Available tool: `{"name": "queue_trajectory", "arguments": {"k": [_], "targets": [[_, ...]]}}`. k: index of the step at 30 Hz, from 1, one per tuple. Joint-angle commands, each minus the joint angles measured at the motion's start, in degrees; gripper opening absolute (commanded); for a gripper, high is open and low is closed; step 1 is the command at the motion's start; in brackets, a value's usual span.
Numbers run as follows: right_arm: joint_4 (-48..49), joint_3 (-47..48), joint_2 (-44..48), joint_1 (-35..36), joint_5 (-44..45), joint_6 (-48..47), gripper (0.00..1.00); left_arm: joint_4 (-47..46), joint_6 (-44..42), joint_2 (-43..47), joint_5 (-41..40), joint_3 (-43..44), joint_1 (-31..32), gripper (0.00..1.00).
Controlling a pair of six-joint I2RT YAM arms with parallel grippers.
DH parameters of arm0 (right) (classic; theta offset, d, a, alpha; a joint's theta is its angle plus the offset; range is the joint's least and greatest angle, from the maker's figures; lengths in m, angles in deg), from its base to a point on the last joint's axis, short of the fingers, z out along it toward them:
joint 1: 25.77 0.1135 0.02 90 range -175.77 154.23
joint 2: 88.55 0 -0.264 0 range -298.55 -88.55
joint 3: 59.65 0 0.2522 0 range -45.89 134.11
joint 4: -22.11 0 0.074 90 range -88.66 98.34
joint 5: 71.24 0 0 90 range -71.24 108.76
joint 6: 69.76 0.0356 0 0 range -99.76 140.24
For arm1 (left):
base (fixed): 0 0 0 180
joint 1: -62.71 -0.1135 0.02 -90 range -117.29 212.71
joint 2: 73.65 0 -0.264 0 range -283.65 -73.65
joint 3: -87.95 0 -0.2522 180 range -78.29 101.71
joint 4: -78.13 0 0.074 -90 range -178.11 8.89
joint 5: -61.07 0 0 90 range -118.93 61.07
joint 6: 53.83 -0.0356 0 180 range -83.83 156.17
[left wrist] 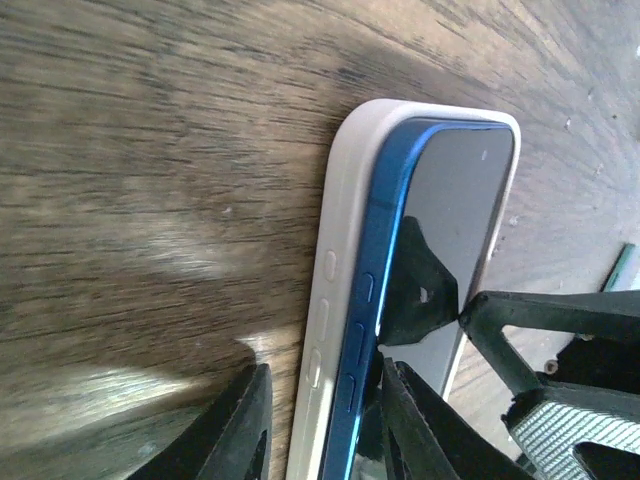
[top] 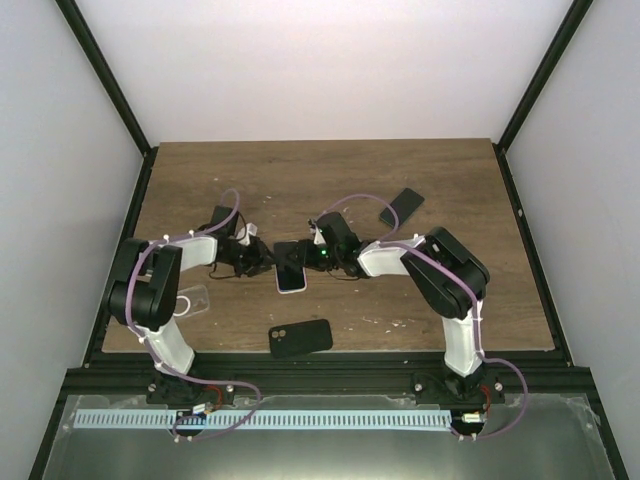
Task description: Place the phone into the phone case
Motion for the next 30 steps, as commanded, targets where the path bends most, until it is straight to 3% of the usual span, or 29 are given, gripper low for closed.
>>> {"name": "queue_trajectory", "arguments": {"k": [1, 11, 15, 30], "targets": [[-0.7, -1.8, 0.7, -0.3, 1.9, 1.2, 0.42, -3.1, -1.3, -1.6, 2.0, -1.1, -0.1, 0.32], [-5.4, -2.1, 4.1, -1.0, 4.8, -1.4, 0.43, -5.1, -0.5, -2.0, 3.2, -1.5, -0.2, 0.24], [-5.5, -1.6, 2.2, -1.0, 4.1, -1.1, 0.51, -4.5, -0.5, -1.9, 2.7, -1.6, -0.2, 0.23], [8.9, -0.6, -1.8, -0.7, -12.3, 3.8, 0.54, -7.4, 2.2, 1.0, 4.1, -8.1, -0.1, 0.21]]}}
